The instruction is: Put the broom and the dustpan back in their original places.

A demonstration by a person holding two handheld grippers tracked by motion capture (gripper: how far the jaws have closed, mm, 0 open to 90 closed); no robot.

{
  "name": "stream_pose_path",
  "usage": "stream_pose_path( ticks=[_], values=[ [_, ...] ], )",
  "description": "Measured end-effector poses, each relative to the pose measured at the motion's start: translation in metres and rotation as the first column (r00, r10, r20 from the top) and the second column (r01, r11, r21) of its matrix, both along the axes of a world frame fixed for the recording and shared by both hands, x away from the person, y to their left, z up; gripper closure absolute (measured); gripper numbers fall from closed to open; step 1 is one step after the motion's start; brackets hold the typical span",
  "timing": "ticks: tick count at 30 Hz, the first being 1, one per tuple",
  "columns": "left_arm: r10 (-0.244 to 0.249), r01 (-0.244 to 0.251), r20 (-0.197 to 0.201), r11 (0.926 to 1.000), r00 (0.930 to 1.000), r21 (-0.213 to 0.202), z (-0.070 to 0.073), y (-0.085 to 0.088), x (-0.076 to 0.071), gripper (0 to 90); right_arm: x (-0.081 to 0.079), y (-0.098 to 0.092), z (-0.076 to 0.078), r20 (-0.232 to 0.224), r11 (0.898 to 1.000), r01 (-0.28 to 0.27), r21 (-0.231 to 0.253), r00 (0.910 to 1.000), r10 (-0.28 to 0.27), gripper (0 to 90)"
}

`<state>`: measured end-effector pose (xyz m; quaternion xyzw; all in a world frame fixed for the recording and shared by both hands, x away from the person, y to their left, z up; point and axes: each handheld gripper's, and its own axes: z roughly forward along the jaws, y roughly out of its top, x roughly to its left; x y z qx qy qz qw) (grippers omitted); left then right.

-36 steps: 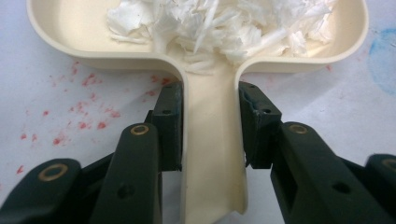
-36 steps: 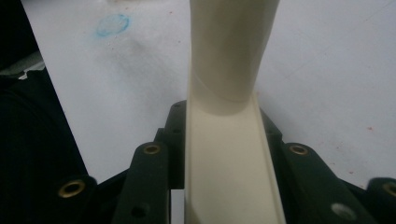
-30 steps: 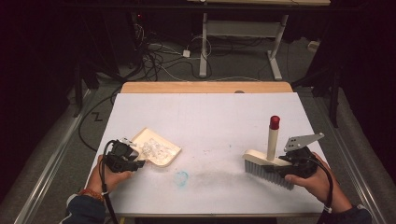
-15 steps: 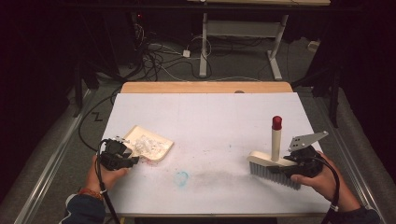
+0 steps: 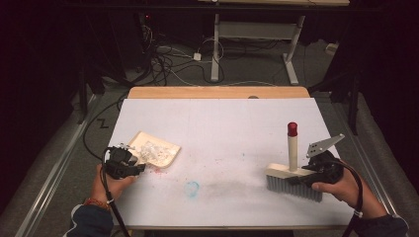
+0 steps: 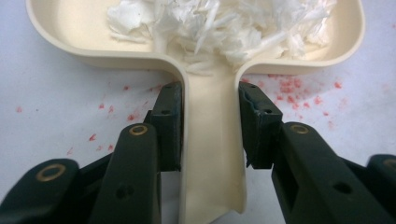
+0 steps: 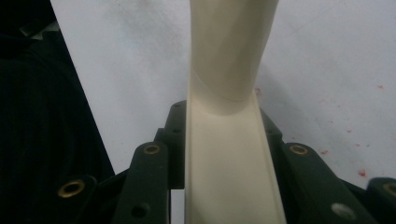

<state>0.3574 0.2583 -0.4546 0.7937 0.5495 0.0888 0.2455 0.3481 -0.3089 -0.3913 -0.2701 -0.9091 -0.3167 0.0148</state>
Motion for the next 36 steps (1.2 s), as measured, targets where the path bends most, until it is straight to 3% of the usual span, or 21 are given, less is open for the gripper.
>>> stream_pose_path(
  ticks=[3, 9, 16, 23, 29, 31, 32, 36],
  values=[
    [0.010, -0.010, 0.007, 0.9999, 0.9999, 0.011, -0.001, -0.004, -0.003, 60.0, 0.008, -0.006, -0.002, -0.016, 1.000, 0.002, 0.030, 0.9999, -0.001, 67.5],
    [-0.002, 0.003, 0.012, 0.9998, 0.9999, -0.020, 0.002, -0.010, -0.011, 55.7, 0.023, -0.007, -0.007, -0.038, 1.000, 0.013, 0.007, 0.9992, -0.013, 67.6],
    [-0.060, 0.061, 0.025, 0.9973, 0.9979, -0.040, 0.004, -0.023, -0.023, 52.4, 0.038, -0.006, -0.010, -0.053, 0.999, 0.040, -0.013, 0.9978, -0.041, 66.7],
    [-0.075, 0.077, 0.047, 0.9963, 0.9961, -0.039, 0.005, -0.026, -0.029, 50.7, 0.052, -0.003, -0.011, -0.043, 0.996, 0.076, -0.048, 0.9960, -0.078, 61.6],
    [-0.088, 0.091, 0.074, 0.9951, 0.9933, -0.038, 0.004, -0.026, -0.026, 48.4, 0.066, -0.001, -0.014, -0.009, 0.989, 0.108, -0.103, 0.9940, -0.109, 55.0],
    [-0.095, 0.100, 0.093, 0.9938, 0.9911, -0.049, 0.006, -0.026, -0.027, 46.8, 0.070, -0.002, -0.014, 0.010, 0.983, 0.127, -0.132, 0.9919, -0.127, 51.4],
    [-0.094, 0.100, 0.103, 0.9939, 0.9902, -0.047, 0.008, -0.026, -0.027, 45.3, 0.073, -0.002, -0.014, 0.025, 0.983, 0.112, -0.146, 0.9937, -0.109, 50.2],
    [-0.095, 0.102, 0.142, 0.9940, 0.9853, -0.040, 0.013, -0.026, -0.030, 40.2, 0.074, -0.003, -0.013, 0.027, 0.978, 0.129, -0.162, 0.9917, -0.126, 45.5]
  ],
)
